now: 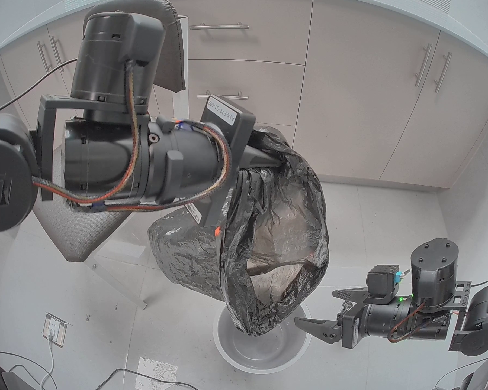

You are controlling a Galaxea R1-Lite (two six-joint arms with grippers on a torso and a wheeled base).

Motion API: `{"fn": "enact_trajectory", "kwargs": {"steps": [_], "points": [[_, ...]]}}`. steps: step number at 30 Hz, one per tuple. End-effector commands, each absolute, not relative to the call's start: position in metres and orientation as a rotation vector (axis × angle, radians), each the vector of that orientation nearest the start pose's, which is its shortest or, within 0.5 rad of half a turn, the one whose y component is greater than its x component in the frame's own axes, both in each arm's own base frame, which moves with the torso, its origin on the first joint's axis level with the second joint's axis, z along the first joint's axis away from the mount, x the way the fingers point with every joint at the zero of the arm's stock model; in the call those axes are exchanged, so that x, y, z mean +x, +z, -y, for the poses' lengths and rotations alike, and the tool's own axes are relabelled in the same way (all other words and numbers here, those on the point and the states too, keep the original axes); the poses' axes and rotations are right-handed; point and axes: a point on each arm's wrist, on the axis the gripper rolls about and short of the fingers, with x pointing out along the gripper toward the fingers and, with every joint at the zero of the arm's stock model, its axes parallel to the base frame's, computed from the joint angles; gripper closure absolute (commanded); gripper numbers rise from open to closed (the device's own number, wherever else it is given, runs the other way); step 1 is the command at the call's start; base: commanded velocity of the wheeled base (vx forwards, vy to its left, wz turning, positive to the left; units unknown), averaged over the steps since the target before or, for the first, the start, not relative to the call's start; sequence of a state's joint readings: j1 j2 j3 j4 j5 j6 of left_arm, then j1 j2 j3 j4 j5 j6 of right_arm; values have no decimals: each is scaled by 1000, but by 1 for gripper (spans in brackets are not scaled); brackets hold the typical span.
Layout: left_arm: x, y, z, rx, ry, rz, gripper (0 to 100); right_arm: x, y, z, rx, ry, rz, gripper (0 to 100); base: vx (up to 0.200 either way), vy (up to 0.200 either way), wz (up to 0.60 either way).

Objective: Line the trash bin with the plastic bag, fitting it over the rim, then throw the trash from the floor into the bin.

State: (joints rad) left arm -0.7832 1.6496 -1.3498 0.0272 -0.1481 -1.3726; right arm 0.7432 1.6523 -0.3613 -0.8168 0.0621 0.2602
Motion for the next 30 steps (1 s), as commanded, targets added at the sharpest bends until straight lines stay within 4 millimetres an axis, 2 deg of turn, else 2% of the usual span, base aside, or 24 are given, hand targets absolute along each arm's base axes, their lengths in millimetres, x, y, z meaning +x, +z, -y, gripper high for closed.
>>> {"fn": "enact_trajectory", "kwargs": {"steps": [1,4,5,8,13,21,28,29,30], "points": [[218,286,222,-1151,-541,-888,100,190,86,-175,94,709,-575,0,0,0,0],[218,285,221,-1149,-539,-890,100,199,77,-184,104,711,-555,0,0,0,0],[217,286,221,-1151,-539,-890,100,209,66,-193,111,707,-531,0,0,0,0],[217,287,219,-1153,-541,-884,100,221,50,-203,106,666,-517,0,0,0,0],[217,288,219,-1155,-544,-883,100,228,32,-211,90,646,-544,0,0,0,0],[217,286,220,-1150,-540,-889,100,243,36,-218,117,636,-505,0,0,0,0],[217,285,220,-1151,-537,-892,100,245,42,-219,128,634,-478,0,0,0,0],[217,285,220,-1150,-536,-893,100,245,41,-219,130,633,-480,100,0,0,0],[218,284,220,-1150,-535,-894,100,245,41,-219,135,632,-482,100,0,0,0]]}}
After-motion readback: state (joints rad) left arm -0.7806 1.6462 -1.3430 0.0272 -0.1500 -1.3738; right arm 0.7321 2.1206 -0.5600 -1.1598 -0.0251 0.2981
